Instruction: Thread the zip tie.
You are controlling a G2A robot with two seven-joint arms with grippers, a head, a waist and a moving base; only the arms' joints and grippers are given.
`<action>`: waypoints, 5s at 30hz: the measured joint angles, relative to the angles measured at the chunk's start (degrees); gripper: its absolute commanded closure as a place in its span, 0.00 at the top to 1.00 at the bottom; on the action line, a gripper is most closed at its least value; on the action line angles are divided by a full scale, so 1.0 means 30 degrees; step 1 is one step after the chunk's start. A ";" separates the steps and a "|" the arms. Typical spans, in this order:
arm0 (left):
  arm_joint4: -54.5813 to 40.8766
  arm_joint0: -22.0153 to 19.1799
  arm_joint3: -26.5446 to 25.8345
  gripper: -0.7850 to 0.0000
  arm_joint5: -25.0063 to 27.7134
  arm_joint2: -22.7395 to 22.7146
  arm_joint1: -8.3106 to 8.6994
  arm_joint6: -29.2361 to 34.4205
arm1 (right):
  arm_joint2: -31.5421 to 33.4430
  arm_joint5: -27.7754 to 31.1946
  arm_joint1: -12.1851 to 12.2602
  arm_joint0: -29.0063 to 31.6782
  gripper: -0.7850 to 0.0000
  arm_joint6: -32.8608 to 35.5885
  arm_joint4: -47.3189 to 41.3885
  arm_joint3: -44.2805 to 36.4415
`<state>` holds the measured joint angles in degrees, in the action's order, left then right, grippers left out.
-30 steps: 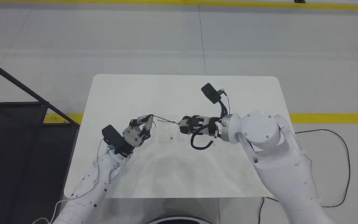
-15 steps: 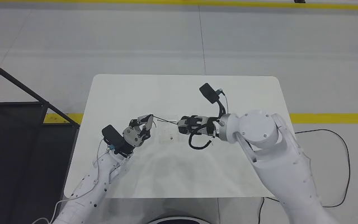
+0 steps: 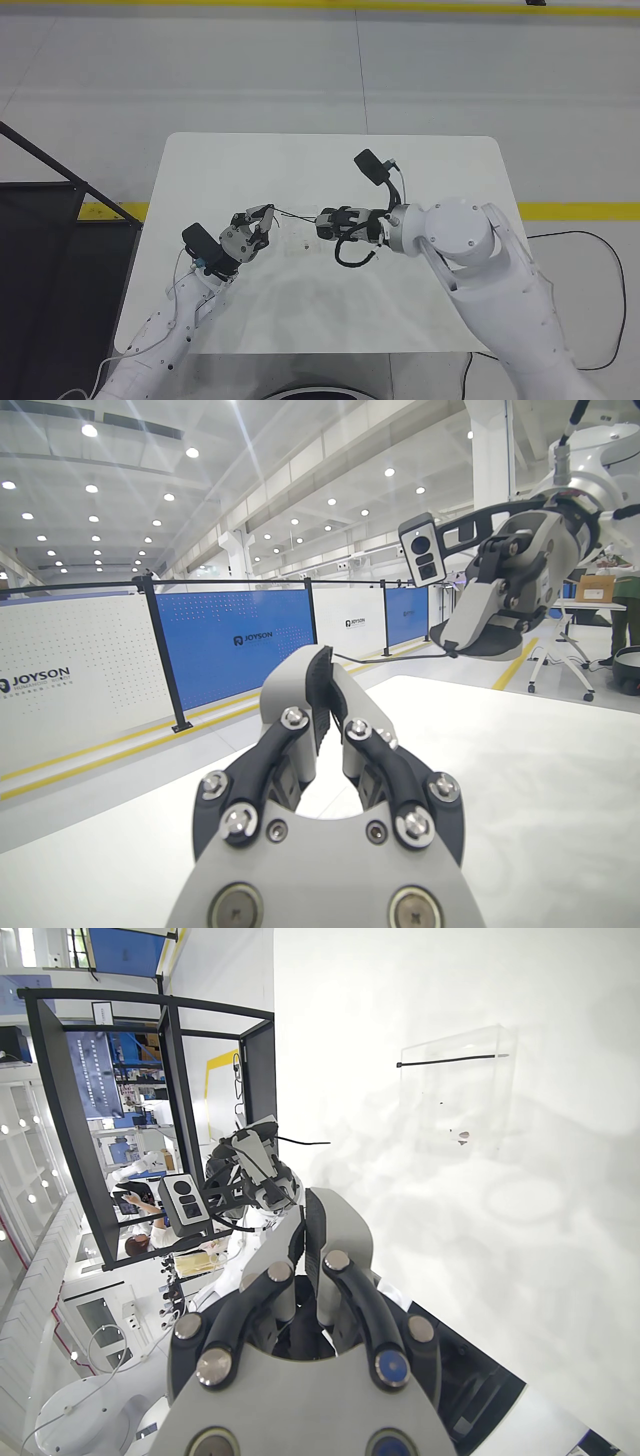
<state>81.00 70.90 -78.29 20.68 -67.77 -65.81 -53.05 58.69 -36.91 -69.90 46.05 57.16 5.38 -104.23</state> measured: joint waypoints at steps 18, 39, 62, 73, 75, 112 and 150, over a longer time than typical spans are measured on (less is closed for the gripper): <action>0.0000 0.0000 0.0000 0.00 0.0000 0.0000 0.0000 0.0000 | -0.0120 -0.0114 0.0102 -0.0150 0.00 -0.0403 -0.0746 0.0346; 0.0000 0.0000 0.0000 0.00 0.0000 0.0000 0.0000 0.0000 | -0.0099 0.0316 0.0352 0.0167 0.00 -0.0609 -0.1109 0.0181; 0.0000 0.0000 0.0000 0.00 0.0000 0.0000 0.0000 0.0000 | -0.0076 0.0615 0.0566 0.0445 0.00 -0.0837 -0.1681 0.0096; 0.0000 0.0000 0.0000 0.00 0.0000 0.0000 0.0000 0.0000 | -0.0087 0.0692 0.0603 0.0435 0.00 -0.1114 -0.2236 0.0213; 0.0000 0.0000 0.0000 0.00 0.0000 0.0000 0.0000 0.0000 | -0.0087 0.0693 0.0616 0.0420 0.00 -0.1120 -0.2304 0.0250; 0.0000 0.0000 0.0000 0.00 0.0000 0.0000 0.0000 0.0000 | -0.0366 0.0276 0.0756 -0.0043 0.00 -0.1564 -0.3333 0.0683; 0.0000 0.0000 0.0000 0.00 0.0000 0.0000 0.0000 0.0000 | -0.0221 0.1182 0.0785 -0.0332 0.00 -0.2235 -0.5450 0.0793</action>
<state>81.00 70.90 -78.29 20.68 -67.77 -65.81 -53.05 58.02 -33.36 -67.54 45.06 50.46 -10.97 -101.85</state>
